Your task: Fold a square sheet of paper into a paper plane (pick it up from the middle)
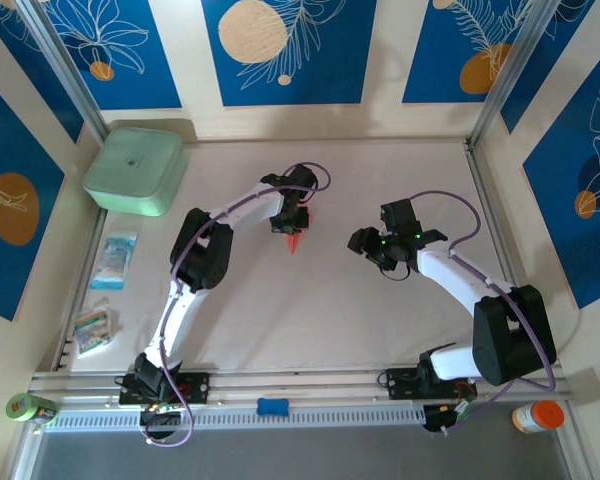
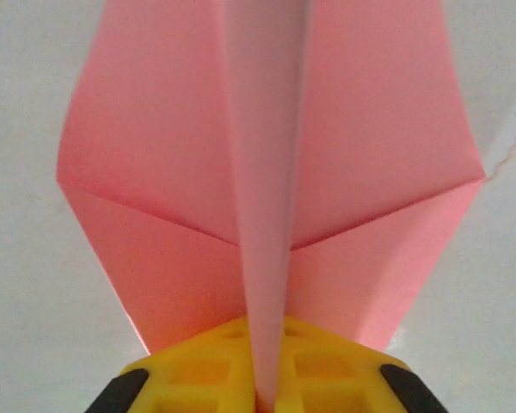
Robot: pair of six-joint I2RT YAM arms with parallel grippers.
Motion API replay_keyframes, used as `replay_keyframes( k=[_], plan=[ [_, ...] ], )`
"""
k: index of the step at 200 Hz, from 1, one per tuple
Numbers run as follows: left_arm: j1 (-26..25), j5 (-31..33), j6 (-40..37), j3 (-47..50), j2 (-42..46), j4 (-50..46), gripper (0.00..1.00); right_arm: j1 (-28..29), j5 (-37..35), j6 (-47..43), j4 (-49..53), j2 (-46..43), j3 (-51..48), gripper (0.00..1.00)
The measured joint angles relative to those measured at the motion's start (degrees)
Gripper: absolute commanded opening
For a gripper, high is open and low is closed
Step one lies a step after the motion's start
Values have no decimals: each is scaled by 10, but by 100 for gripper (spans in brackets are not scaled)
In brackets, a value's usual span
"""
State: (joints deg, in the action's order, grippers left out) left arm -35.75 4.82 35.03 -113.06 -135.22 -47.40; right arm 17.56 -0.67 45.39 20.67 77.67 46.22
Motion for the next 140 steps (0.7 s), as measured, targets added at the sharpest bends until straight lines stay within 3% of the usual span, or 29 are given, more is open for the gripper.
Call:
replay_keyframes(
  k=[65,140],
  plan=[
    [7,28,4,-9,0,26,3,6,-13,-30,1,-26,-1,71],
    [19,27,-15,-59,-23,46,8,19,-23,-45,2,-29,-1,73]
  ],
)
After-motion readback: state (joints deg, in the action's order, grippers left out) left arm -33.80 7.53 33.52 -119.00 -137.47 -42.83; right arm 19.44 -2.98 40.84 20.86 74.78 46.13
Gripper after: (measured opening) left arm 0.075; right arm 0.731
